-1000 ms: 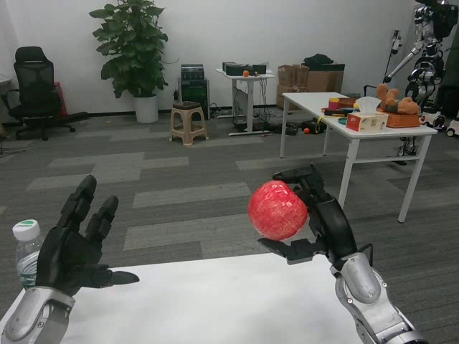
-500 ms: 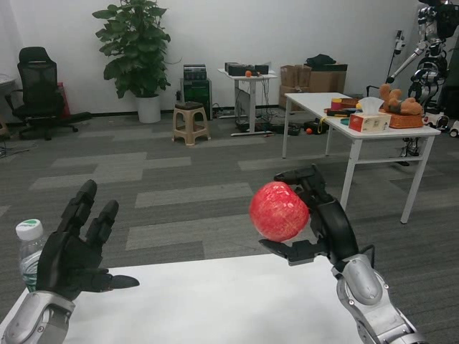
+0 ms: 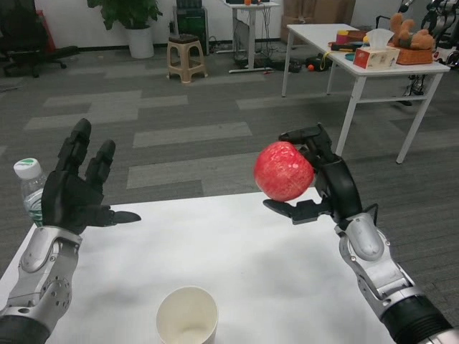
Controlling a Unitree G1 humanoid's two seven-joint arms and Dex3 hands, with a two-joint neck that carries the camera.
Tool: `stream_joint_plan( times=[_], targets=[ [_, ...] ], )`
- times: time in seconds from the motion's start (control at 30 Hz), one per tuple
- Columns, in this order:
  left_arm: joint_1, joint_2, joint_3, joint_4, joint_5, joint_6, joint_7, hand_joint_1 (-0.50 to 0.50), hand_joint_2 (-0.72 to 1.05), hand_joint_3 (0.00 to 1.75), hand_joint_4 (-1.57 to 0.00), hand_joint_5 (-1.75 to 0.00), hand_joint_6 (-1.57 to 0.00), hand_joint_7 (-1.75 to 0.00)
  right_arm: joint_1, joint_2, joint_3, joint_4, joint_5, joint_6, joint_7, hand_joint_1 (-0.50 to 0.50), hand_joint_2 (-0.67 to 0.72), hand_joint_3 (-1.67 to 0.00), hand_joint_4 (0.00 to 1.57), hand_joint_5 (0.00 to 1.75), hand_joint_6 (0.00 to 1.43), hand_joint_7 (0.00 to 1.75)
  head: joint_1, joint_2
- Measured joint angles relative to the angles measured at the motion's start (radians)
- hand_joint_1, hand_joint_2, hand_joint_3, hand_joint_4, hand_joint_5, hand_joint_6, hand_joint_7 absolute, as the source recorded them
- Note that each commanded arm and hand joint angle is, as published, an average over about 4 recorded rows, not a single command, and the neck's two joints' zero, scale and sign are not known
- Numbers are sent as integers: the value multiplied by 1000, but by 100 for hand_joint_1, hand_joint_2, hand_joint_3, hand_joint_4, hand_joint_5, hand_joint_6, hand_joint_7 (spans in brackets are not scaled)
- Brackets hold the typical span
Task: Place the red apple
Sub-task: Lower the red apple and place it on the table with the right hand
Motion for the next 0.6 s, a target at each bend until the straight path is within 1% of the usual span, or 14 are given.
stream_joint_plan(
  times=[0.1, 0.23, 0.37, 0.5, 0.6],
  targets=[
    [0, 0, 0, 13, -1, 0, 0, -50, 3, 0, 0, -21, 0, 0, 56, -2, -3, -45, 0, 8, 0, 8, -48, -73, 42, 165, 77, 168, -16, -41],
    [1, 0, -1, 23, -2, -1, 0, -50, -2, 0, 0, -21, 0, 0, 124, -4, -3, -80, 1, 13, 0, 8, -48, -79, 40, 165, 75, 168, -31, -64],
    [1, 0, -8, 31, -5, -1, 0, -50, 5, 0, 0, -21, 0, 0, 149, -14, 11, -97, 3, 15, -1, 8, -48, -79, 40, 165, 74, 168, -40, -67],
    [1, 0, -11, 44, -6, -1, 0, -50, -2, 0, 0, -21, 0, 0, 159, -25, 38, -95, 2, 16, -1, 8, -48, -79, 40, 165, 75, 168, -44, -66],
    [1, 0, -11, 55, -7, -1, 0, -50, 5, 0, 0, -21, 0, 0, 161, -26, 52, -61, -2, 14, -1, 8, -48, -79, 40, 165, 77, 168, -48, -62]
  ],
)
